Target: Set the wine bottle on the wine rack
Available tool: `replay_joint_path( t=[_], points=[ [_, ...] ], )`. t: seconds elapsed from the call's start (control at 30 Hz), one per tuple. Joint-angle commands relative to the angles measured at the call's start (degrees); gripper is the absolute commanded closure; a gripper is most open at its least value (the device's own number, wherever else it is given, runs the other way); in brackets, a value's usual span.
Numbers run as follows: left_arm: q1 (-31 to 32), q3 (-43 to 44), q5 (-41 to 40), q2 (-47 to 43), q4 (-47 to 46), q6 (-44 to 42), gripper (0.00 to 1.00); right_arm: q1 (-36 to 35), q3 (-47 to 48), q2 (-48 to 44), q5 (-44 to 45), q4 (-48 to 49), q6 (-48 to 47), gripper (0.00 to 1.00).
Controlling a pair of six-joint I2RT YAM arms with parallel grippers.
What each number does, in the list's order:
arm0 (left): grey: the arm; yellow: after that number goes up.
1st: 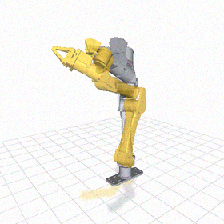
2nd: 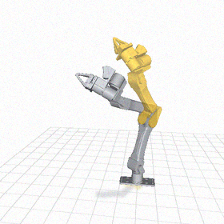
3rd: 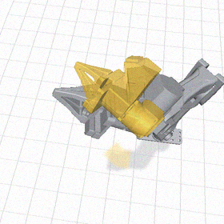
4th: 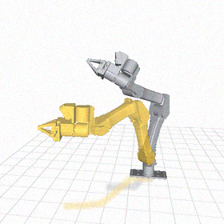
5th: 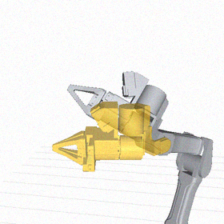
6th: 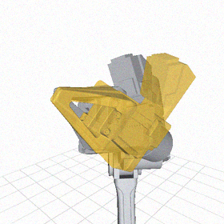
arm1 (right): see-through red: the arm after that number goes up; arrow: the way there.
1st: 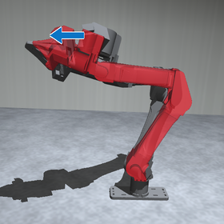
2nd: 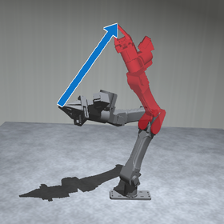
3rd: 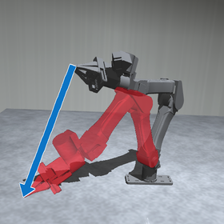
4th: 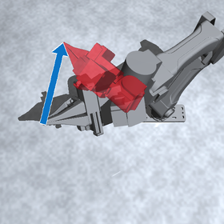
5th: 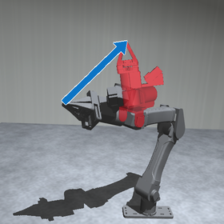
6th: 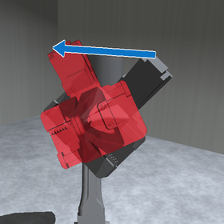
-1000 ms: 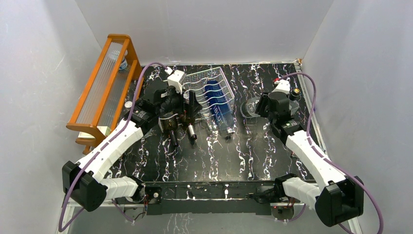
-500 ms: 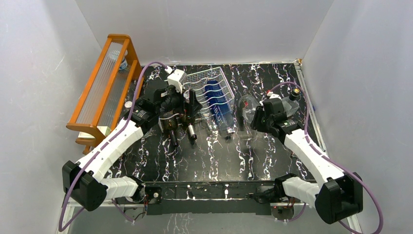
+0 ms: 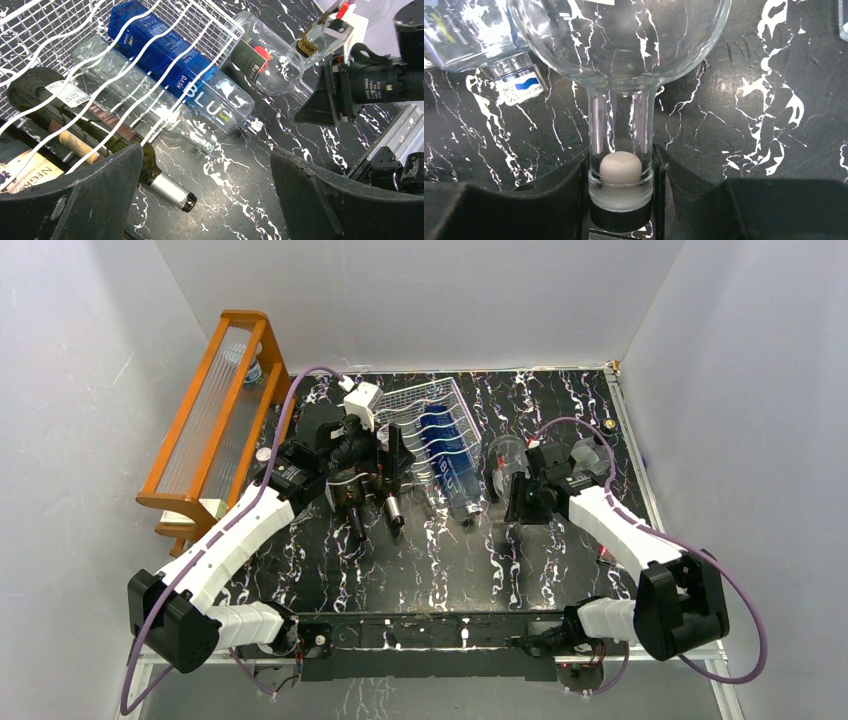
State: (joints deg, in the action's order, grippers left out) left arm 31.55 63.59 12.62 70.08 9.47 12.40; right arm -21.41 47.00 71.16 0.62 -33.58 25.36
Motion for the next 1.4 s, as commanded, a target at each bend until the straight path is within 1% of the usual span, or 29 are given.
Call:
replay_joint_path(
  t=[0.0, 0.2, 0.43, 0.63, 0.77, 0.87, 0.97, 1.03, 1.1, 1.23, 1.3, 1.37],
  points=[
    [-0.36, 1.01, -0.14, -0.21, 0.25, -0.62, 0.02, -0.37, -0.43, 2.48, -1.23, 5.33, -0.92, 1.0],
    [-0.36, 1.09, -0.23, 0.09, 0.26, -0.71, 0.02, -1.77, -0.56, 6.91, -0.17, 6.55, -1.46, 1.0],
    [-0.36, 0.93, -0.41, 0.14, 0.39, -0.83, 0.02, -3.9, -0.87, 7.68, 4.69, 6.61, -1.4, 1.0],
    [-0.38, 0.83, -0.41, 0.26, 0.2, -0.67, 0.02, -6.97, -2.97, 7.91, 8.24, 9.0, -0.01, 0.89],
    [-0.41, 0.91, -0.36, 0.33, 0.27, -0.71, 0.02, -8.39, -4.07, 8.85, 9.05, 10.17, 1.36, 0.86],
    [-0.37, 1.0, -0.4, 0.38, 0.45, -0.8, 0.02, -8.63, -4.28, 8.98, 9.92, 10.7, 1.64, 0.79],
    [-0.38, 1.01, -0.35, 0.43, 0.46, -0.78, 0.02, -8.62, -4.27, 9.21, 10.6, 11.49, 1.47, 0.68],
    [-0.35, 1.01, -0.4, 0.56, 0.37, -0.79, 0.02, -8.65, -4.57, 9.34, 10.54, 12.84, 1.12, 0.65],
    [-0.4, 1.13, -0.47, 0.66, 0.45, -0.79, 0.02, -8.59, -4.8, 9.49, 10.36, 13.95, 1.0, 0.6],
    [-0.37, 1.43, -0.69, 0.92, 0.69, -1.0, 0.02, -8.63, -4.72, 9.93, 10.97, 14.97, 1.09, 0.44],
    [-0.4, 1.58, -0.71, 1.09, 0.72, -1.09, 0.02, -8.61, -4.9, 9.58, 11.29, 16.12, 1.27, 0.38],
    [-0.37, 1.78, -0.76, 1.26, 0.71, -1.15, 0.02, -8.61, -4.7, 9.65, 11.44, 17.17, 1.18, 0.36]
  ],
)
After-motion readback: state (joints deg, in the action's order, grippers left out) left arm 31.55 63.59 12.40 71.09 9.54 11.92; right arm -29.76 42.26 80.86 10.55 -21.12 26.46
